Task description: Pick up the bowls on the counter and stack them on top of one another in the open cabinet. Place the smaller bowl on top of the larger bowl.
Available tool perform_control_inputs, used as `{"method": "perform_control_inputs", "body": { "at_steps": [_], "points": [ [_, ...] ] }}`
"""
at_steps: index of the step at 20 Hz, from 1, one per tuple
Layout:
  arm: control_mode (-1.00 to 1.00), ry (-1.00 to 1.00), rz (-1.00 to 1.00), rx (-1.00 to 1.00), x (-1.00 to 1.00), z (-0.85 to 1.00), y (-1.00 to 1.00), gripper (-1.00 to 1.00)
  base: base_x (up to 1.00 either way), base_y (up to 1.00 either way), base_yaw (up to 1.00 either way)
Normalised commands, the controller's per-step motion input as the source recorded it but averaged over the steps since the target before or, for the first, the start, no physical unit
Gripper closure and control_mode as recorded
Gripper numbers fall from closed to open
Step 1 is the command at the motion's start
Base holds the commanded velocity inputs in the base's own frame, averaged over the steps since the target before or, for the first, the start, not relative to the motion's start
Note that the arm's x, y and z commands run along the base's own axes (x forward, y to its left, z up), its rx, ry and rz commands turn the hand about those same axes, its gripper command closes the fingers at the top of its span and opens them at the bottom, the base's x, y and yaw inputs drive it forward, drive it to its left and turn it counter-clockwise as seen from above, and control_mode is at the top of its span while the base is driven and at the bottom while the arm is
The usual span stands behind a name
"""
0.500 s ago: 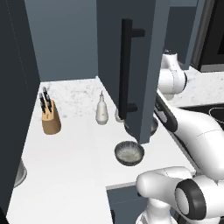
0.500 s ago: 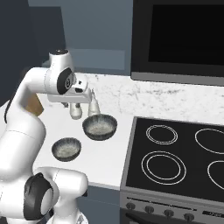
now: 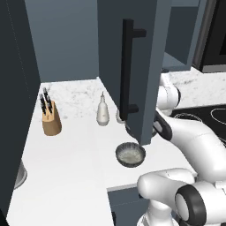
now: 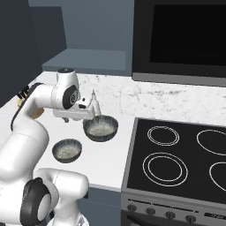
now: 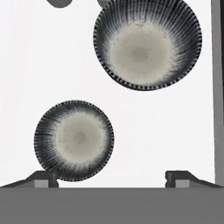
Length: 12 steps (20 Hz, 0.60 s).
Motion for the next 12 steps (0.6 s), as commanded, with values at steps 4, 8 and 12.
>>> {"method": "perform_control_inputs", "body": {
  "at_steps": [4, 8, 12],
  "points": [
    [-1.0, 0.3, -0.06, 0.0, 0.0, -1.0, 0.0, -1.0, 0.0, 0.0, 0.0],
    [-1.0, 0.27, -0.07, 0.0, 0.18, -1.0, 0.0, -1.0, 0.0, 0.0, 0.0],
    [-1.0, -0.03, 0.0, -0.01, 0.29, -0.35, 0.0, -1.0, 0.0, 0.0, 0.0]
  ]
}}
